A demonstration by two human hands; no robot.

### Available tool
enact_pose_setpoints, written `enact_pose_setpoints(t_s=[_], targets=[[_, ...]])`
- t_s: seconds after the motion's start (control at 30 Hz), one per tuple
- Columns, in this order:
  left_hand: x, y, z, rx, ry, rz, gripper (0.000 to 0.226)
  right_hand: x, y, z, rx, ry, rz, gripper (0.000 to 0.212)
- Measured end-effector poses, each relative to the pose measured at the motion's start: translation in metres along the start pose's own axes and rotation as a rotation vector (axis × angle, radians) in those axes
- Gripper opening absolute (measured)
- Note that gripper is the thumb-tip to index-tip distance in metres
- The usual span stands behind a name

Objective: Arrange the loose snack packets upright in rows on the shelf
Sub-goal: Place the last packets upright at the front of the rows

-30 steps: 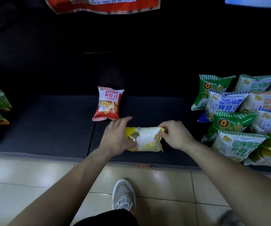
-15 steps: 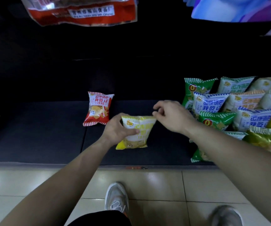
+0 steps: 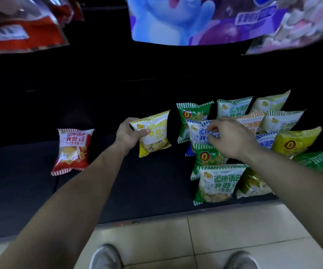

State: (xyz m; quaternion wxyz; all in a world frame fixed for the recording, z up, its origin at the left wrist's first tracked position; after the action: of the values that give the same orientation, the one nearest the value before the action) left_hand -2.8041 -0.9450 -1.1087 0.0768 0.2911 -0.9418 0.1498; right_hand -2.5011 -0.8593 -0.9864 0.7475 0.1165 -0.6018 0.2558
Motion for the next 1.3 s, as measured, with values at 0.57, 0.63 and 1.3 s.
enact_pose_setpoints(t_s=[0.57, 0.63, 1.3], targets=[[-0.024, 0.056, 0.01, 0.008, 0.053, -0.162, 0.063, -0.008, 0.01, -0.009, -0.016, 0.018, 0.037, 0.039], [-0.023, 0.054, 0.008, 0.031, 0.115, -0.162, 0.068, -0.007, 0.01, -0.001, -0.011, 0.01, 0.04, 0.041], [0.239, -0.11, 0.05, 0.175, 0.609, -0.267, 0.065, -0.085, -0.043, 0.219, 0.353, -0.131, 0.245, 0.044]])
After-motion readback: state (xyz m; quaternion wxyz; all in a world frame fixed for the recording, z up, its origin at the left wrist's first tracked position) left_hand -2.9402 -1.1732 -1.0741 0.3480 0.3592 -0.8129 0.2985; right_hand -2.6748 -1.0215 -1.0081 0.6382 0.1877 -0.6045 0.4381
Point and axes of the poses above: each hand's wrist, its own y-axis towards the middle knuckle, its own x-axis out of the back of the hand, z = x × y, the point moved 10 cm from there along y, towards the middle knuckle, and after that the axes turned 4 degrees about -x, right-handed, at the moved point
